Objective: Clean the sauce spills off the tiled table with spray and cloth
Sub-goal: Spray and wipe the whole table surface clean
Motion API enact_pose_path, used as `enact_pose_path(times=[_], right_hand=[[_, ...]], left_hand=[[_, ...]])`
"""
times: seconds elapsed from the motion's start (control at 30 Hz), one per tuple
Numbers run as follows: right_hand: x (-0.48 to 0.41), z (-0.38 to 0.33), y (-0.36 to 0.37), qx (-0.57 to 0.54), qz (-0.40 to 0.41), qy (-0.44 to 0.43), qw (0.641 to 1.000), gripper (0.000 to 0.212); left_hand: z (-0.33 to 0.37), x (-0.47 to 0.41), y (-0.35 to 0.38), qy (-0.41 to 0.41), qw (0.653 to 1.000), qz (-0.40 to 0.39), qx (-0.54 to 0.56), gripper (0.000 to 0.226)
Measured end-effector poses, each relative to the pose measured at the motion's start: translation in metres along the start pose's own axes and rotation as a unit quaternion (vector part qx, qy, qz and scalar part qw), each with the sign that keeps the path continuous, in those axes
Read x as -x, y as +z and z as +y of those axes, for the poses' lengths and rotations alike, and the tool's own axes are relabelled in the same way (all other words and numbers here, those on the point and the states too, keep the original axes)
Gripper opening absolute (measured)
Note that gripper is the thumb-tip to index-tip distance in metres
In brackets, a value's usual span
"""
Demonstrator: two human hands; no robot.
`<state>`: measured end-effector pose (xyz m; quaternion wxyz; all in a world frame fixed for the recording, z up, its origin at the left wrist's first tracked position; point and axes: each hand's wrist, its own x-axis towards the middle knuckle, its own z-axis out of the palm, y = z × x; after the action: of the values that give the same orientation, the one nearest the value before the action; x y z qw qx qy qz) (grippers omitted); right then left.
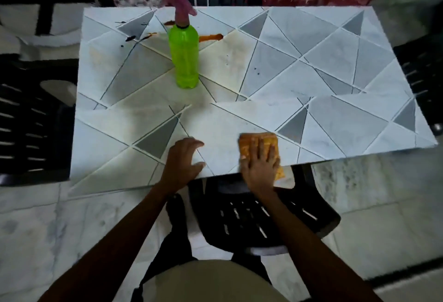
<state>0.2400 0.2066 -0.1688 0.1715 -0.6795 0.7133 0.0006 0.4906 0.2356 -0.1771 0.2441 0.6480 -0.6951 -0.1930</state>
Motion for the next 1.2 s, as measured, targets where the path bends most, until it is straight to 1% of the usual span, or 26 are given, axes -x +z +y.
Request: enact_pose_path(times=[0.1,0.17,0.27,0.3,0.33,0.4,0.47,0.5,0.53,0.57,0.6,0.67,0.73,0.77,0.8,0.83,0.87,0.9,0.97,1.0,1.03,1.1,1.13,1.2], right_hand=[[0.03,-0.064,0.02,0.021,-0.011,-0.056,0.998,0.072],[0.041,-0.09,0.02,0.037,-0.028,-0.057,0.997,0.075],[0.038,-0.091,0.008,0.046,-0.042,-0.054,0.997,0.067],[0.037,-0.091,-0.002,0.039,-0.047,-0.052,0.997,0.063],[0.035,-0.09,-0.008,0.027,-0.041,-0.052,0.997,0.059],[0.03,-0.096,-0.025,-0.031,-0.02,-0.025,0.999,0.042],[0.025,-0.102,-0.04,-0.132,0.007,0.008,0.991,0.031],[0.024,-0.106,-0.051,-0.194,0.017,0.037,0.98,0.028],[0.022,-0.109,-0.059,-0.277,0.027,0.073,0.958,0.024],[0.019,-0.114,-0.07,-0.374,0.028,0.109,0.92,0.022],[0.019,-0.117,-0.079,-0.472,0.016,0.139,0.871,0.022],[0.011,-0.12,-0.093,-0.632,-0.037,0.171,0.755,0.027],[0.005,-0.122,-0.103,-0.741,-0.112,0.198,0.632,0.034],[0.003,-0.121,-0.107,-0.774,-0.151,0.206,0.579,0.037],[0.0,-0.126,-0.113,-0.795,-0.177,0.201,0.544,0.039],[-0.003,-0.128,-0.116,-0.803,-0.194,0.185,0.532,0.04],[-0.007,-0.131,-0.119,-0.806,-0.203,0.166,0.531,0.04],[-0.011,-0.135,-0.123,-0.802,-0.202,0.151,0.542,0.042],[-0.023,-0.141,-0.124,-0.795,-0.192,0.146,0.557,0.057],[-0.029,-0.142,-0.123,-0.794,-0.189,0.15,0.558,0.063],[-0.034,-0.144,-0.123,-0.793,-0.186,0.154,0.559,0.064],[-0.046,-0.153,-0.127,-0.795,-0.177,0.166,0.556,0.056],[-0.053,-0.158,-0.128,-0.8,-0.168,0.169,0.55,0.053],[-0.063,-0.164,-0.13,-0.813,-0.15,0.17,0.536,0.055]], left_hand=[[-0.019,0.005,-0.013,0.018,1.0,0.006,-0.016,0.059],[-0.034,0.011,-0.024,0.011,1.0,0.007,-0.024,0.056],[-0.044,0.014,-0.04,0.006,1.0,-0.001,-0.014,0.033],[-0.047,0.013,-0.046,0.0,1.0,0.001,-0.002,0.029],[-0.048,0.01,-0.051,-0.009,1.0,0.002,0.009,0.03],[-0.051,0.004,-0.059,-0.016,0.999,0.003,0.041,0.038],[-0.049,-0.002,-0.065,-0.034,0.995,0.009,0.097,0.043],[-0.047,-0.008,-0.068,-0.05,0.991,0.017,0.125,0.045],[-0.045,-0.013,-0.07,-0.067,0.987,0.028,0.146,0.045],[-0.042,-0.02,-0.076,-0.079,0.983,0.041,0.159,0.044],[-0.038,-0.025,-0.079,-0.086,0.98,0.052,0.169,0.041],[-0.026,-0.043,-0.094,-0.086,0.975,0.081,0.186,0.032],[-0.015,-0.062,-0.109,-0.074,0.97,0.124,0.195,0.028],[-0.009,-0.069,-0.115,-0.072,0.967,0.143,0.199,0.031],[-0.001,-0.08,-0.126,-0.075,0.962,0.161,0.206,0.035],[0.004,-0.09,-0.134,-0.085,0.956,0.175,0.219,0.041],[0.008,-0.101,-0.141,-0.094,0.95,0.188,0.232,0.046],[0.011,-0.113,-0.149,-0.1,0.944,0.201,0.244,0.051],[0.015,-0.137,-0.162,-0.108,0.934,0.212,0.265,0.064],[0.017,-0.147,-0.166,-0.111,0.933,0.21,0.268,0.071],[0.019,-0.158,-0.168,-0.11,0.936,0.207,0.264,0.08],[0.023,-0.18,-0.173,-0.099,0.944,0.195,0.249,0.096],[0.025,-0.191,-0.175,-0.091,0.947,0.193,0.242,0.102],[0.029,-0.209,-0.175,-0.077,0.949,0.195,0.236,0.11]])
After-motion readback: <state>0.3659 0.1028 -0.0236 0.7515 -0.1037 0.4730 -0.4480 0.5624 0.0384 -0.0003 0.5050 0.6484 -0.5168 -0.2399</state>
